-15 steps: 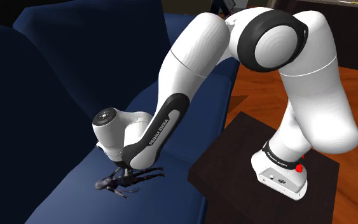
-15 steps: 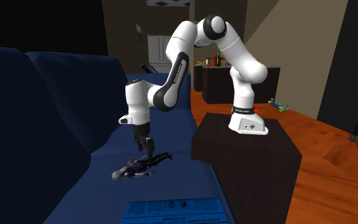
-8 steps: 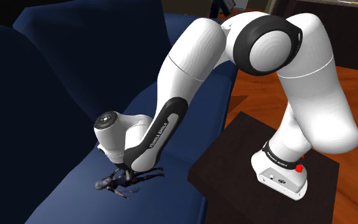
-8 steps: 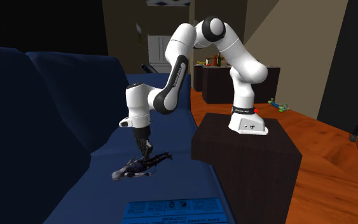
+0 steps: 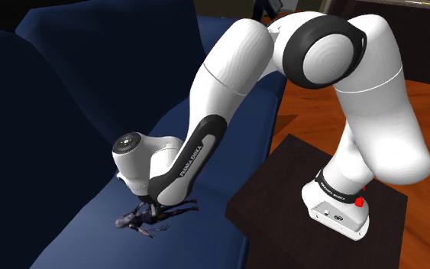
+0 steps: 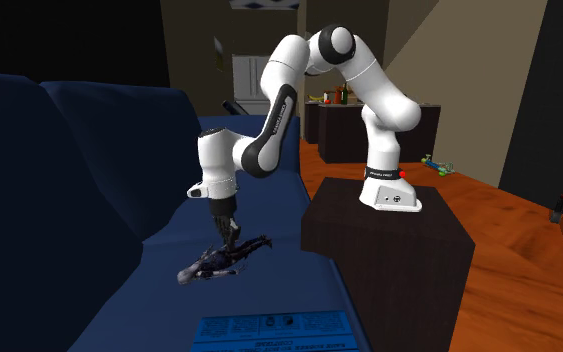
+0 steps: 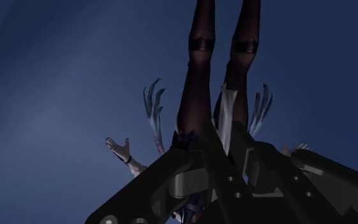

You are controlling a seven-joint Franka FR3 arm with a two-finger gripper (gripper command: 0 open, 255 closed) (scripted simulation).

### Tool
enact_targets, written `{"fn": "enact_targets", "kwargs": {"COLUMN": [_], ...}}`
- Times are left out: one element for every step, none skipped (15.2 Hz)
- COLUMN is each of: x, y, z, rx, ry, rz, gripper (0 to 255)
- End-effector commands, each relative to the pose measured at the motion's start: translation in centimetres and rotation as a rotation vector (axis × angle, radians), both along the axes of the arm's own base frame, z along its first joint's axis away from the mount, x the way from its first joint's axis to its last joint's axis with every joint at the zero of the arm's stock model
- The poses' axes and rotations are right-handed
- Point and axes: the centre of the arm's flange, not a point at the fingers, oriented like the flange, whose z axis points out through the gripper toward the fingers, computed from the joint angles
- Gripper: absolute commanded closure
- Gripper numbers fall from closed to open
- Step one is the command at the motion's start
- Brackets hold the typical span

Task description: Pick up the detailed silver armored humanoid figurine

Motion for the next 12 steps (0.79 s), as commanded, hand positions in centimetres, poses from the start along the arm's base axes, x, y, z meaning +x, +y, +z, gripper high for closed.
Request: {"fn": "enact_targets", "kwargs": {"x": [0.1, 0.1, 0.1, 0.1, 0.1, 0.1, 0.1, 0.1, 0.1, 0.1, 0.1, 0.1], "y": [0.0, 0.0, 0.0, 0.0, 0.0, 0.0, 0.0, 0.0, 0.0, 0.0, 0.0, 0.0], "z": [0.9, 1.4, 2.0, 2.5, 3.0, 3.6, 4.1, 4.6, 5.1, 5.7, 6.2, 6.7], "rx": [0.000, 0.000, 0.000, 0.000, 0.000, 0.000, 0.000, 0.000, 0.000, 0.000, 0.000, 0.000], "ry": [0.000, 0.000, 0.000, 0.000, 0.000, 0.000, 0.000, 0.000, 0.000, 0.000, 0.000, 0.000], "rz": [0.000, 0.000, 0.000, 0.000, 0.000, 0.000, 0.000, 0.000, 0.000, 0.000, 0.000, 0.000], "gripper": [255, 255, 255, 255, 255, 255, 255, 255, 255, 255, 255, 255]}}
